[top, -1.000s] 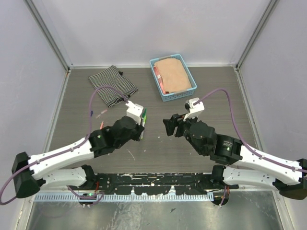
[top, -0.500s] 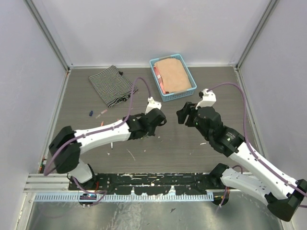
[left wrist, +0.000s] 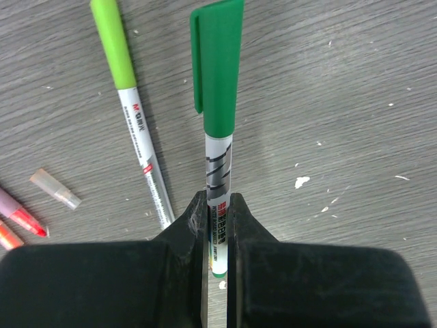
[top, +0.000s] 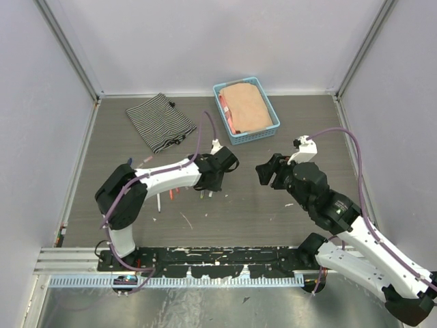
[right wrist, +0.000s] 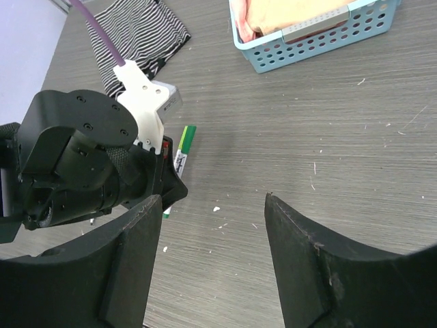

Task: Insert the pens into the pen caps
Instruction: Place the pen at the center of the board.

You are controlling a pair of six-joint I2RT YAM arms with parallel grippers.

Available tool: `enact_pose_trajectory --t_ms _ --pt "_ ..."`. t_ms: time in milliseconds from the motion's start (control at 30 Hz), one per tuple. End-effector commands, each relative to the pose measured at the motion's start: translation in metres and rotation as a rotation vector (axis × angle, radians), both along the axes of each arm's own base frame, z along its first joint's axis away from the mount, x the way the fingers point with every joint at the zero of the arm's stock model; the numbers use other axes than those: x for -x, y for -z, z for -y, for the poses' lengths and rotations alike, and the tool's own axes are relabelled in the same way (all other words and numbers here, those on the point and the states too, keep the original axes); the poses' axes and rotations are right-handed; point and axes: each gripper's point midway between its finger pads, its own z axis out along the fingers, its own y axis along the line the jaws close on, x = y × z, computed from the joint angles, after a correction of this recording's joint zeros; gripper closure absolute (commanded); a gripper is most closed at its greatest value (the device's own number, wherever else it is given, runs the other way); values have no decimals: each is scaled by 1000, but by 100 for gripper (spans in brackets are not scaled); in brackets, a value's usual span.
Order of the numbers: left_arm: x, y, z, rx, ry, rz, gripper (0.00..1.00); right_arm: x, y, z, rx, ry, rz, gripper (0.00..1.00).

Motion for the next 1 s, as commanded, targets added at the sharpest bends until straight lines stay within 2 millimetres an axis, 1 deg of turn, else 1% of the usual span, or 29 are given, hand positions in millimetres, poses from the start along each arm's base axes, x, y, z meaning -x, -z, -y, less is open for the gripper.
enact_pose_trajectory --t_ms 0,67,167,233,433,633,833,967 --pt "-2 0 8 11 1 -30 100 -2 -1 -1 0 1 0 33" --pt "-2 2 7 15 -7 -35 100 -2 1 -2 5 -1 -5 33" --pt "-5 4 4 13 -21 -35 97 -3 5 -2 12 0 -15 33" --pt "-7 7 3 13 -31 -39 96 -4 7 -4 16 -4 -21 33" --pt "-12 11 6 21 -46 -42 97 -4 11 -9 20 -22 -31 33" --pt "-15 19 4 8 -57 -52 96 -5 16 -9 21 -24 -33 33" --pt "-19 25 3 3 -71 -58 95 -5 15 -10 28 -32 -27 33" --pt "-20 29 2 0 -81 -63 91 -5 14 -9 25 -28 -18 33"
